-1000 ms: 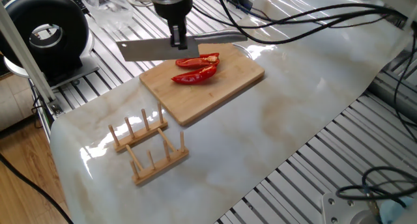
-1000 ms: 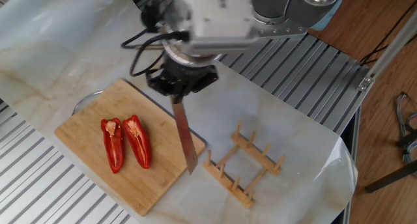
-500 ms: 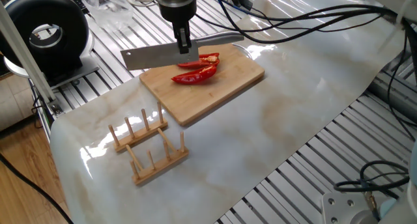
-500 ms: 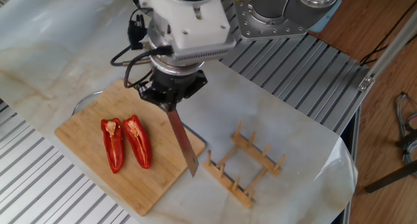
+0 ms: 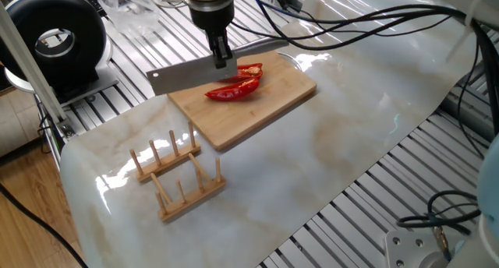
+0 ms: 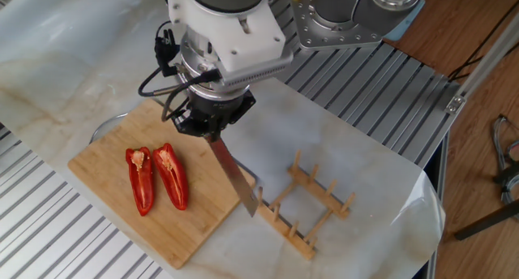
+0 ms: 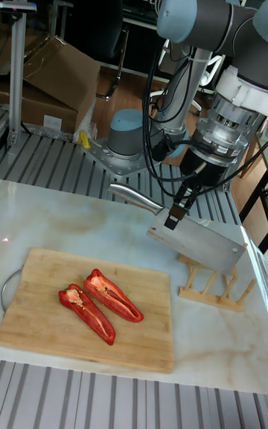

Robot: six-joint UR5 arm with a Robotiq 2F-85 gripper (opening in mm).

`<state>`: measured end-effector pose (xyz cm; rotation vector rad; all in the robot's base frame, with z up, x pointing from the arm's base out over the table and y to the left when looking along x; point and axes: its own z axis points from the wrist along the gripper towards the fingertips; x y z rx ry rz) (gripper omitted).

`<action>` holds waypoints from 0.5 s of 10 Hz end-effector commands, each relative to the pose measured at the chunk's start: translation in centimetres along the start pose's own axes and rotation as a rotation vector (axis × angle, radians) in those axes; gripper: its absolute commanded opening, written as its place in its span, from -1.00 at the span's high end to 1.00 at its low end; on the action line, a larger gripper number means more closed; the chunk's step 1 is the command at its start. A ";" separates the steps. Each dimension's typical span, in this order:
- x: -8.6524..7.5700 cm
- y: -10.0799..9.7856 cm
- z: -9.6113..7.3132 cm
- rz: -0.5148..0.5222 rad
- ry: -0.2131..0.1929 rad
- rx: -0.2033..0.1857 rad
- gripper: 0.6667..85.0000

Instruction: Chop the chili peppers

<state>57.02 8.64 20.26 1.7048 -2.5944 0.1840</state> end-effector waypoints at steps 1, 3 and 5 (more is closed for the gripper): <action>0.4 0.8 0.0 0.058 0.020 -0.037 0.98; -2.2 1.6 -0.1 0.209 -0.074 -0.075 0.98; -0.8 -0.2 -0.1 0.204 -0.040 -0.022 0.98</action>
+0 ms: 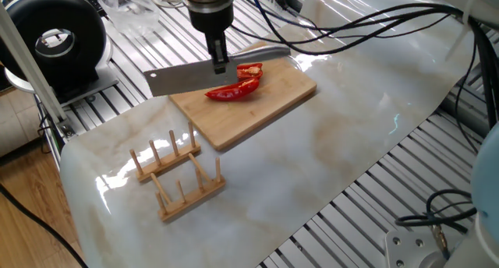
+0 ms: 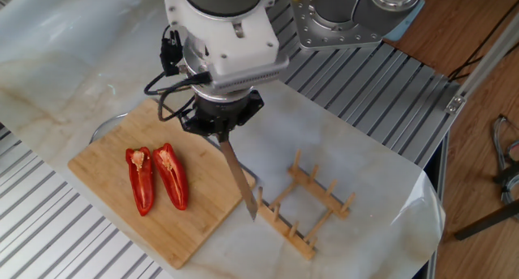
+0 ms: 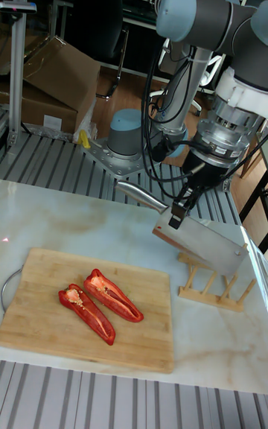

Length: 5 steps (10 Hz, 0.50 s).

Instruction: Chop the chili peppers

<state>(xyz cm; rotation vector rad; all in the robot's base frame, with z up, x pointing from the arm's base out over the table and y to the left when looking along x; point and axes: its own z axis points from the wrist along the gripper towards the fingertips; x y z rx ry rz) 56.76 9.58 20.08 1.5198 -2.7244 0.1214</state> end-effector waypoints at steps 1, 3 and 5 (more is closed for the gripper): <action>0.9 -2.9 -0.3 0.064 0.011 0.066 0.98; 2.3 -4.8 0.3 0.120 0.035 0.115 0.98; 3.2 -7.1 0.9 0.110 0.031 0.130 0.98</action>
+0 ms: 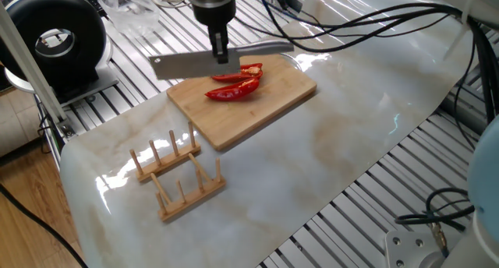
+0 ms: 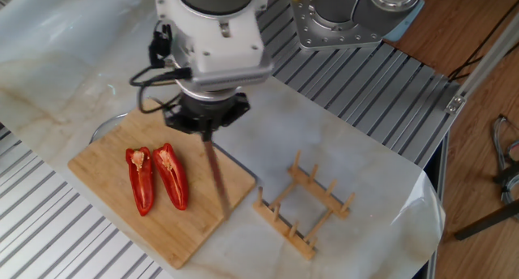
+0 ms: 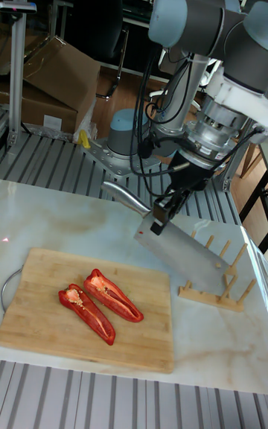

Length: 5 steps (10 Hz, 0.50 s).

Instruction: Chop the chili peppers

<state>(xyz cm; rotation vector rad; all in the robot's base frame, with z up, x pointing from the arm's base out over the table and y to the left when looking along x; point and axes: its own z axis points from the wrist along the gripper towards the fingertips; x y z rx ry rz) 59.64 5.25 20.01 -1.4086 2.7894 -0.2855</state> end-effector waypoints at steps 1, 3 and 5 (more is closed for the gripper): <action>1.7 -2.9 1.0 0.075 0.019 0.012 0.98; 1.4 -2.6 1.4 0.224 0.005 -0.024 0.98; 0.6 -3.1 1.7 0.326 -0.022 -0.016 0.98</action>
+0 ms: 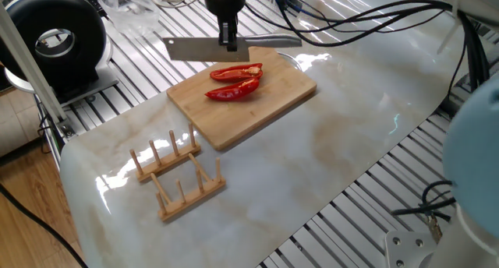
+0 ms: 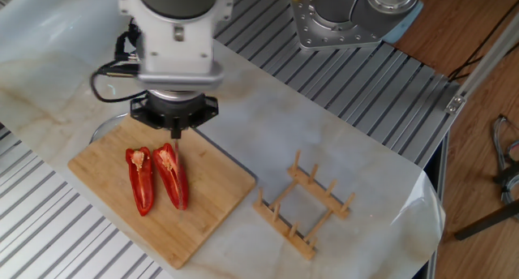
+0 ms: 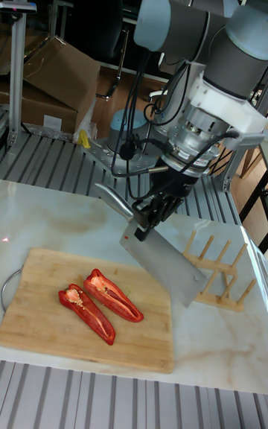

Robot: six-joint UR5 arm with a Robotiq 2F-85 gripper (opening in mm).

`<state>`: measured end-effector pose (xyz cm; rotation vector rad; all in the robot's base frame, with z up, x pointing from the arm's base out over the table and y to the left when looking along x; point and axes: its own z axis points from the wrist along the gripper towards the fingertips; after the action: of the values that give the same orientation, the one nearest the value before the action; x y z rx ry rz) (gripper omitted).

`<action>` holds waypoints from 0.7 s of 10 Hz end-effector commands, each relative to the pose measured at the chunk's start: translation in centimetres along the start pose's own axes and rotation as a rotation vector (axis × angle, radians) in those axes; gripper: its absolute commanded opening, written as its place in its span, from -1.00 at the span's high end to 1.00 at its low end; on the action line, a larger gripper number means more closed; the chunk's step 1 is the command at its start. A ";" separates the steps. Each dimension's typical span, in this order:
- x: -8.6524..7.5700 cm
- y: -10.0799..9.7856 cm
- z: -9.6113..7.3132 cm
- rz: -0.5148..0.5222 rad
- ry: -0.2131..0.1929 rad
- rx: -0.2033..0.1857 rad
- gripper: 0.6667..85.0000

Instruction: Chop the chili peppers

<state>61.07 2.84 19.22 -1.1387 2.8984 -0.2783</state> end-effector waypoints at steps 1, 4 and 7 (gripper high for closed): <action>-0.7 -0.7 0.3 0.197 -0.033 -0.028 0.98; 0.0 -1.4 -0.1 0.279 -0.031 -0.029 0.98; 0.8 -2.6 1.4 0.330 -0.011 0.000 0.98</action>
<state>62.31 1.05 18.95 -0.7275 2.9883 -0.2632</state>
